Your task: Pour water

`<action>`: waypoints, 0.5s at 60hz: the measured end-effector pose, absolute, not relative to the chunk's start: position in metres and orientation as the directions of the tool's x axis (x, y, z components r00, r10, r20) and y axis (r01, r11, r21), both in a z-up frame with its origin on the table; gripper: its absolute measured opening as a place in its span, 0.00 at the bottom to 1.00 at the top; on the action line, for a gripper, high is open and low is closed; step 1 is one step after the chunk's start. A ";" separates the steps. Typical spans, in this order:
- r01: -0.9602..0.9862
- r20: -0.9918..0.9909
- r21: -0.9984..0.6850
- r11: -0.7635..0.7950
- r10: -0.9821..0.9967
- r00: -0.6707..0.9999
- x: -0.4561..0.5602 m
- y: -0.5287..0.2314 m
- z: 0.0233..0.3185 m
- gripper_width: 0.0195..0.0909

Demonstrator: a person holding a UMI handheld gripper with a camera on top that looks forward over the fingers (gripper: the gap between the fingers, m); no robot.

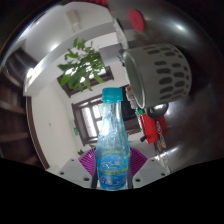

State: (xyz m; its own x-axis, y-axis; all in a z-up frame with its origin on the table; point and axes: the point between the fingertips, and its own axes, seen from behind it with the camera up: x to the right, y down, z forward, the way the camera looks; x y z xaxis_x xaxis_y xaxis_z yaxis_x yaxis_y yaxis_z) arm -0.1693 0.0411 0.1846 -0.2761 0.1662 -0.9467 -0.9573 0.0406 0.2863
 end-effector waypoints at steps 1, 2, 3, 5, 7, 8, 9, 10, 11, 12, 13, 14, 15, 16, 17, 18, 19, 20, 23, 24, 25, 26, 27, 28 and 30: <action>-0.951 -0.940 0.308 0.042 0.168 -0.297 -0.168 0.041 0.184 0.29; -0.944 -0.933 0.328 0.044 0.170 -0.317 -0.167 0.042 0.183 0.29; -0.936 -0.926 0.349 0.046 0.171 -0.336 -0.166 0.042 0.182 0.29; -0.921 -0.912 0.385 0.051 0.171 -0.372 -0.167 0.037 0.179 0.29; -0.912 -0.903 0.407 0.055 0.171 -0.393 -0.163 0.043 0.179 0.30; -0.909 -0.901 0.413 0.057 0.171 -0.398 -0.163 0.043 0.178 0.30; -0.907 -0.900 0.416 0.059 0.170 -0.402 -0.163 0.043 0.177 0.30; -0.907 -0.900 0.417 0.061 0.167 -0.403 -0.162 0.042 0.176 0.30; -0.906 -0.900 0.418 0.061 0.166 -0.404 -0.162 0.042 0.175 0.29; -0.907 -0.900 0.418 0.060 0.165 -0.404 -0.163 0.042 0.175 0.29; -0.907 -0.900 0.416 0.058 0.165 -0.403 -0.163 0.041 0.175 0.29; -0.908 -0.901 0.415 0.056 0.165 -0.402 -0.167 0.035 0.171 0.30; -0.910 -0.903 0.411 0.055 0.162 -0.398 -0.164 0.041 0.175 0.30; -0.912 -0.905 0.406 0.055 0.163 -0.393 -0.164 0.042 0.176 0.30; -0.914 -0.907 0.402 0.055 0.162 -0.389 -0.165 0.042 0.177 0.30; -0.915 -0.908 0.399 0.054 0.160 -0.387 -0.165 0.041 0.177 0.29; -0.917 -0.910 0.395 0.054 0.157 -0.383 -0.166 0.041 0.177 0.30; -0.920 -0.914 0.387 0.052 0.155 -0.376 -0.167 0.041 0.177 0.30; -0.939 -0.933 0.339 0.051 0.147 -0.329 -0.181 0.022 0.171 0.30; -0.948 -0.942 0.313 0.048 0.143 -0.304 -0.184 0.021 0.173 0.30; -0.959 -0.952 0.281 0.043 0.135 -0.273 -0.179 0.038 0.183 0.30; -0.970 -0.963 0.240 0.038 0.133 -0.233 -0.181 0.037 0.185 0.29; -0.981 -0.974 0.193 0.033 0.131 -0.188 -0.183 0.037 0.188 0.30; -0.990 -0.983 0.141 0.027 0.125 -0.137 -0.186 0.037 0.193 0.29; -1.000 -0.994 0.020 0.006 0.112 -0.019 -0.192 0.036 0.201 0.30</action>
